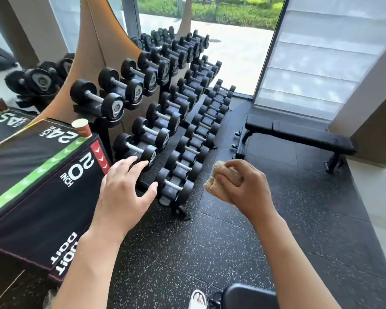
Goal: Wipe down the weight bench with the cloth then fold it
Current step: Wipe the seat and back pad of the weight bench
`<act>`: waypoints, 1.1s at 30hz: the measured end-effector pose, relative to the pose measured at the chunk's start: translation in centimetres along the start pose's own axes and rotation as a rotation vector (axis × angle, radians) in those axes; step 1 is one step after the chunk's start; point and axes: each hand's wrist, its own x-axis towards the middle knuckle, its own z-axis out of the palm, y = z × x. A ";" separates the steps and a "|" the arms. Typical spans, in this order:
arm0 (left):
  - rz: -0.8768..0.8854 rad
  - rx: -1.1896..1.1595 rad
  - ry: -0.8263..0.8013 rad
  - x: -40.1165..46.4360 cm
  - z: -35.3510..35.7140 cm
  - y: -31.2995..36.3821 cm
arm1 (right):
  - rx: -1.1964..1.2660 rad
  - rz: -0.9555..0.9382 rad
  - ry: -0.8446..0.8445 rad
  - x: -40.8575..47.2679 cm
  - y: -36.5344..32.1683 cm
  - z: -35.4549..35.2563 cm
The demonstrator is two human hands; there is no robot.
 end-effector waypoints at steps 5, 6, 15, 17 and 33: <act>0.060 -0.014 -0.025 6.6 2.4 1.0 | 0.002 0.040 0.043 4.7 3.1 0.2; 0.072 -0.014 -0.027 7.9 2.9 1.2 | 0.003 0.047 0.053 5.7 3.7 0.3; 0.109 0.002 -0.019 17.4 6.5 1.9 | 0.015 0.066 0.075 14.7 8.1 1.6; 0.108 0.003 -0.039 19.2 7.3 1.8 | 0.010 0.080 0.085 16.2 8.8 1.9; 0.391 -0.145 -0.130 40.5 14.2 1.5 | -0.135 0.216 0.319 28.9 11.6 3.7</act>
